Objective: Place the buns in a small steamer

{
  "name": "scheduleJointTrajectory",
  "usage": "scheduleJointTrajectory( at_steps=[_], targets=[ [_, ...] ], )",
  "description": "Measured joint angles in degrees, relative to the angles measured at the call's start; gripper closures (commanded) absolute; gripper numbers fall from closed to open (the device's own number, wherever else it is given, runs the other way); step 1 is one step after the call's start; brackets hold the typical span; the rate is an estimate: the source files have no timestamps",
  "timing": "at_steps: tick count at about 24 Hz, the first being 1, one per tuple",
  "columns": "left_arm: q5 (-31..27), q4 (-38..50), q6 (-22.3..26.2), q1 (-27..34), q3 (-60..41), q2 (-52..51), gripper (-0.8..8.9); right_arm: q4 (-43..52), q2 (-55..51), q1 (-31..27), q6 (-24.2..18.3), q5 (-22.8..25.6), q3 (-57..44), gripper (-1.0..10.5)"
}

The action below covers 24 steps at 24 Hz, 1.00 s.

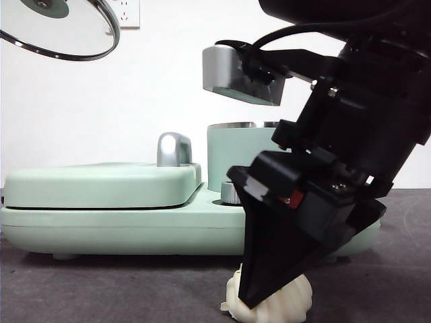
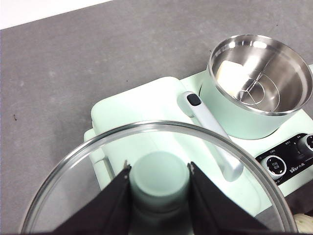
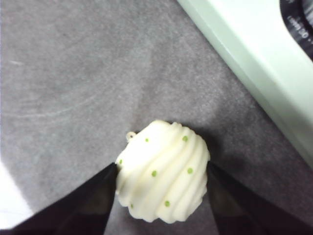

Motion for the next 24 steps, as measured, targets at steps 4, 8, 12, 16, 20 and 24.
scheduleJointTrajectory(
  at_steps=[4,8,12,16,20,24],
  targets=[
    [0.0,0.0,0.0,0.0,0.0,0.0,8.03,0.0,0.0,0.0,1.7,-0.2,0.0,7.4],
    [0.0,0.0,0.0,0.0,0.0,0.0,8.03,-4.6,-3.1,0.0,4.0,-0.4,1.2,7.4],
    [0.0,0.0,0.0,0.0,0.0,0.0,8.03,-10.3,-10.6,0.0,6.8,-0.4,6.4,7.4],
    [0.0,0.0,0.0,0.0,0.0,0.0,8.03,-20.9,-15.8,-1.7,10.1,-0.4,15.8,7.4],
    [0.0,0.0,0.0,0.0,0.0,0.0,8.03,-29.8,-15.6,-6.9,11.0,-0.4,26.3,7.4],
    [0.0,0.0,0.0,0.0,0.0,0.0,8.03,-33.2,-14.1,-12.9,10.0,-1.3,33.8,7.4]
  ],
)
